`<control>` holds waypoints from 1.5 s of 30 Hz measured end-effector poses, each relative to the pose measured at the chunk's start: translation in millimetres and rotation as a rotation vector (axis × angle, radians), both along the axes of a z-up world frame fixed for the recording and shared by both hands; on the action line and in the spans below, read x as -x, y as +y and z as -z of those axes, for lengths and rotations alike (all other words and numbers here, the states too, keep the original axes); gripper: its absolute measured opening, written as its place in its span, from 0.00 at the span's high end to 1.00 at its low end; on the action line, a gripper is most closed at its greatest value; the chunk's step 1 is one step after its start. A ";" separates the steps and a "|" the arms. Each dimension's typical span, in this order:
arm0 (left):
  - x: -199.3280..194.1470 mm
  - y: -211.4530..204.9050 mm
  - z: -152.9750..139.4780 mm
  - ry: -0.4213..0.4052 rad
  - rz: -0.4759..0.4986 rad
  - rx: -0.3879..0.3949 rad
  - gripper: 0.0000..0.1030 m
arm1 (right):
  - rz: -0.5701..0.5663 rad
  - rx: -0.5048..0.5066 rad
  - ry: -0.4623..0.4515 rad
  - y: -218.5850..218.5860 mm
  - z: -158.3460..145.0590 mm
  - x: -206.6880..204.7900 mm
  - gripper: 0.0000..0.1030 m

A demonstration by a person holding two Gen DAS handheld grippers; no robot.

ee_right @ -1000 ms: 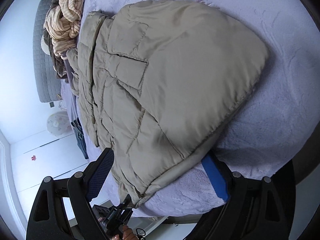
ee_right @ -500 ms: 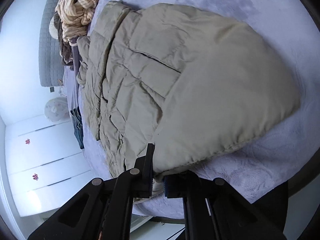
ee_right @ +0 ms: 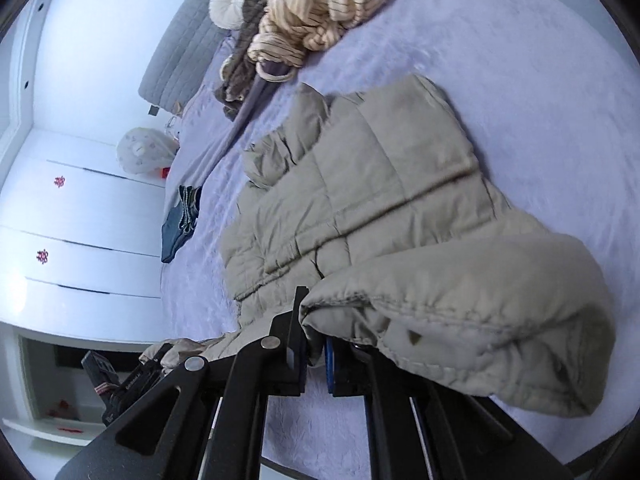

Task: Fold large clothes
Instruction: 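Lift the hem with both tools and fold it over toward the collar, then lay the hem onto the collar, opening the left then the right tool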

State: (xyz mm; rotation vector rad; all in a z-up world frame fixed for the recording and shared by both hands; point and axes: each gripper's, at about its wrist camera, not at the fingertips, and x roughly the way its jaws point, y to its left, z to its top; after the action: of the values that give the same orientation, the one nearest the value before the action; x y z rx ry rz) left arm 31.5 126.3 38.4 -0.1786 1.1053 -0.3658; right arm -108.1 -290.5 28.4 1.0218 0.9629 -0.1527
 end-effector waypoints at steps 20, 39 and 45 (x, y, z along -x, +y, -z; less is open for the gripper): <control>-214.1 -127.4 110.0 0.055 -0.016 -0.264 0.91 | 0.011 0.068 0.132 -91.1 91.7 -208.4 0.93; -219.1 -118.8 121.1 -0.006 -0.002 -0.243 0.24 | -0.018 0.059 0.080 -103.7 107.7 -222.8 0.22; -199.6 -144.6 129.9 0.075 0.127 -0.088 0.62 | -0.178 0.137 0.101 -57.9 116.1 -226.4 0.90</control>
State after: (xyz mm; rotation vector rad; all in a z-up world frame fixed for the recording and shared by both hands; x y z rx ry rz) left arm 231.0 -18.3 -91.5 -0.0443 1.2080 -0.4258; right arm 118.3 -348.5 -87.7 0.8043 1.1149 -0.1219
